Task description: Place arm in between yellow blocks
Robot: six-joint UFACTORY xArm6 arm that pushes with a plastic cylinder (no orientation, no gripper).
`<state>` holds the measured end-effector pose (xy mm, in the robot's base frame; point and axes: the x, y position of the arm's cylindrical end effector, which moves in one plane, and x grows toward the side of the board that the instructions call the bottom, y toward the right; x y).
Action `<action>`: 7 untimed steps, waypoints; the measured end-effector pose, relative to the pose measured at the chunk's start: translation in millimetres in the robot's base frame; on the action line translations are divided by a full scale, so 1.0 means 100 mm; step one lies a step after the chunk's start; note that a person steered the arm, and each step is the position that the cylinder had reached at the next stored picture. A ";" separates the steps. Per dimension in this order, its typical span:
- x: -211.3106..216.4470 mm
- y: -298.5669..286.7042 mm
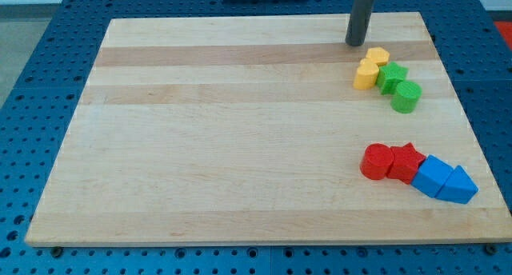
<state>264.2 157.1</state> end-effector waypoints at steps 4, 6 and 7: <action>-0.08 0.09; 0.21 0.11; 0.50 0.15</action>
<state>313.9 171.8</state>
